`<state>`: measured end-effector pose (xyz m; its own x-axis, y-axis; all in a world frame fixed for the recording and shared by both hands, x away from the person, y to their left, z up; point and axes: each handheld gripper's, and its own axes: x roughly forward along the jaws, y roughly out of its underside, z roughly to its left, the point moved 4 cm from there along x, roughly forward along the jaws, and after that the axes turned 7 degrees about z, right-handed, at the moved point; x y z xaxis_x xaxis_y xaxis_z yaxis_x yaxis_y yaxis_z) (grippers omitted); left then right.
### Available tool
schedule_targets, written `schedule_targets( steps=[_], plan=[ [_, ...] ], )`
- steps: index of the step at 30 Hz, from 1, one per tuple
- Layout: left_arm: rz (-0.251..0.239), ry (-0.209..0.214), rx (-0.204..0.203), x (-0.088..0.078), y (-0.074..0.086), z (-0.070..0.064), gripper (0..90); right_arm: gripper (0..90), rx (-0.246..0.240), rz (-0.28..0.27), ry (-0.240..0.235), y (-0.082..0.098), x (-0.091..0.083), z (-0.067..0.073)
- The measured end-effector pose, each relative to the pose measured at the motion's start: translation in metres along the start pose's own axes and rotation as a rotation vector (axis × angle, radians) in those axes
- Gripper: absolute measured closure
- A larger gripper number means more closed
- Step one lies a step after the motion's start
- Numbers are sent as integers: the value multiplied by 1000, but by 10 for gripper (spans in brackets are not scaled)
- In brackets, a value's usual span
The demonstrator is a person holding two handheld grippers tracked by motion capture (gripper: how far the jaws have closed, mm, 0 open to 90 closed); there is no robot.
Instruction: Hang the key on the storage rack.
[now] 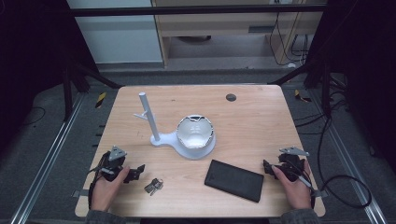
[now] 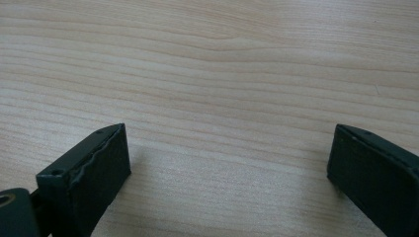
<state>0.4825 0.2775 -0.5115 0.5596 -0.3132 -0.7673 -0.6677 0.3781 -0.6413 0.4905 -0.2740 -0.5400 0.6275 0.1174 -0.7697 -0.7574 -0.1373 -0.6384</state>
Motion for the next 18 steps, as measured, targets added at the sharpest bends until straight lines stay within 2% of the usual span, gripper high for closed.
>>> schedule_targets(
  steps=[5,10,13,18],
  plan=[
    [-9,-1,29,-2,-2,-7,39,28,2,0,-1,0,0,0],
    [-8,4,25,-4,-5,-13,39,28,2,0,-1,0,0,0],
    [-6,16,57,-6,-7,-20,40,25,-2,1,-8,0,0,0],
    [9,25,84,-9,-9,-25,58,25,-22,-1,-20,0,0,-2]
  ],
)
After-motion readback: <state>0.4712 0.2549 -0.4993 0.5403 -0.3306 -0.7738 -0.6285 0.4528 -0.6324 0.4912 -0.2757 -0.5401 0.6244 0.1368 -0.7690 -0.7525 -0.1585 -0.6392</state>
